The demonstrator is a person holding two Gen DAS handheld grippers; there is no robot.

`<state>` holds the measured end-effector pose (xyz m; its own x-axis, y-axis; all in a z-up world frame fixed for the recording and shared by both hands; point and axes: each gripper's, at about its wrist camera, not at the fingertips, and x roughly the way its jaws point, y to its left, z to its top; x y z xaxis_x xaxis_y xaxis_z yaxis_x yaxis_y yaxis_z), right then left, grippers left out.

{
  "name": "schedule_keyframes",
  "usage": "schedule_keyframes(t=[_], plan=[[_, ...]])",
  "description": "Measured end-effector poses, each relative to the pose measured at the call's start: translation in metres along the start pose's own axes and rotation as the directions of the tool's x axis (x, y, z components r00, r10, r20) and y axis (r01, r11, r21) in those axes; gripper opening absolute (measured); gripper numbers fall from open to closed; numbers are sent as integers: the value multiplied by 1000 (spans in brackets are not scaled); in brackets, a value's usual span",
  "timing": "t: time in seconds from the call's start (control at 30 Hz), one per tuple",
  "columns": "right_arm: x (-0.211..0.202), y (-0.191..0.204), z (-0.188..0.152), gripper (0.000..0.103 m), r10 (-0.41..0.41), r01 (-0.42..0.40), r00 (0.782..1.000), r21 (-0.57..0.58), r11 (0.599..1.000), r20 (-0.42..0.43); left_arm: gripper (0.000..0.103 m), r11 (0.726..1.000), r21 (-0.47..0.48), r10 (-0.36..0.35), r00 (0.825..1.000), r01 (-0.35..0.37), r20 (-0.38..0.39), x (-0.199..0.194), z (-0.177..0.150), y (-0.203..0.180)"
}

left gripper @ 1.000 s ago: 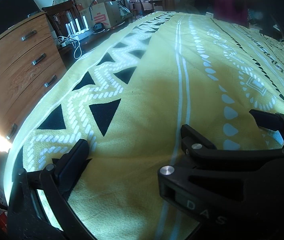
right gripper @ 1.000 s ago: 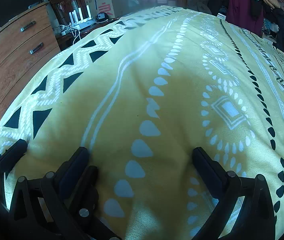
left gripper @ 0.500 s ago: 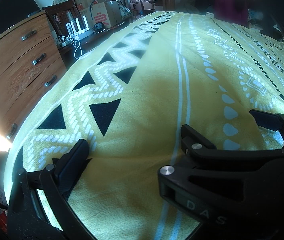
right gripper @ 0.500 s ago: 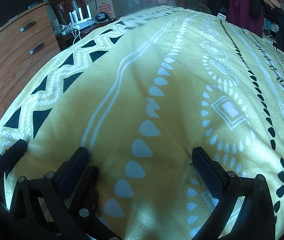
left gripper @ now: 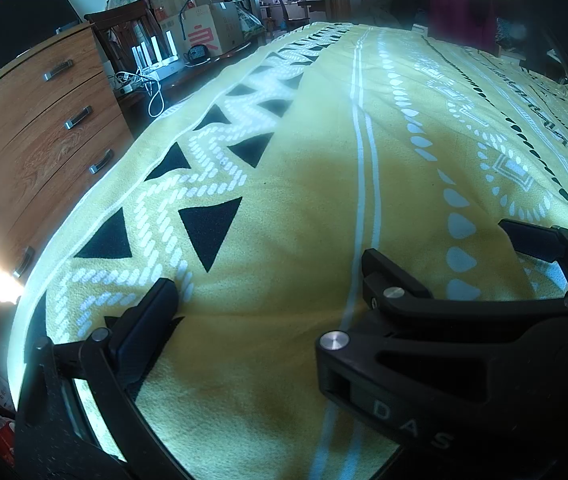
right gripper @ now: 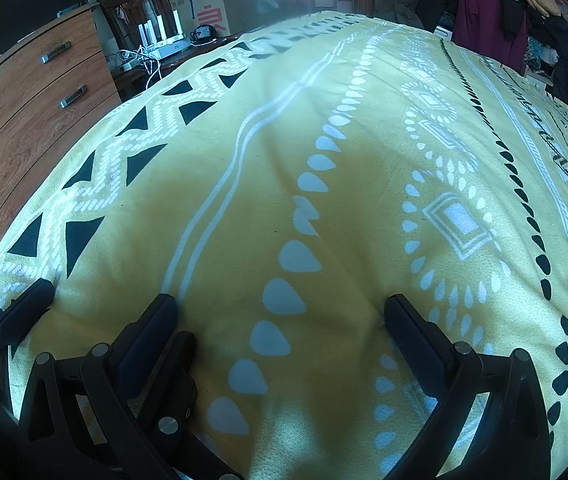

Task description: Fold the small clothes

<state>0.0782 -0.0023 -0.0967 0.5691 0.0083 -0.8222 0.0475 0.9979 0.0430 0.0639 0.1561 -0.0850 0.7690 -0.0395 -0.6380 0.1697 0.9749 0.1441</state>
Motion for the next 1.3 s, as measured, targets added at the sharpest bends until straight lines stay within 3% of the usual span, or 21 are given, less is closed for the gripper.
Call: schedule_keyframes(t=[0.1,0.23,0.37,0.47,0.53,0.6,0.73,0.87,0.93,1.3], plan=[[0,0,0,103,0,0,1000,1,1000,-1,103,1000,7,0,1000,0,-11,1,2,0],[-1,-10,4,103,31,-32,999,81,996,12,103,992,125,-10,999,14,-34,4,21,-8],[-9,-34,-2,103,163,-177,983,181,968,90,103,964,195,-179,983,183,-36,7,35,-21],[-11,-60,-6,102,285,-322,944,277,905,167,103,934,200,-293,955,297,-47,15,38,-31],[-17,-70,-9,89,277,-336,937,328,883,215,103,939,158,-293,950,307,-107,32,31,-31],[-18,-71,-10,90,293,-362,926,335,870,239,103,938,155,-295,949,310,-114,33,33,-33],[-18,-68,-6,91,295,-361,926,331,872,234,103,952,134,-262,958,276,-117,29,24,-41],[-17,-67,-8,93,292,-358,927,317,878,237,103,940,80,-315,932,332,-178,32,15,-27],[-18,-69,-10,94,294,-362,924,313,878,244,103,940,78,-314,930,333,-189,34,15,-21],[-18,-69,-11,94,298,-369,921,313,875,250,103,943,98,-296,938,317,-182,36,19,-13]])
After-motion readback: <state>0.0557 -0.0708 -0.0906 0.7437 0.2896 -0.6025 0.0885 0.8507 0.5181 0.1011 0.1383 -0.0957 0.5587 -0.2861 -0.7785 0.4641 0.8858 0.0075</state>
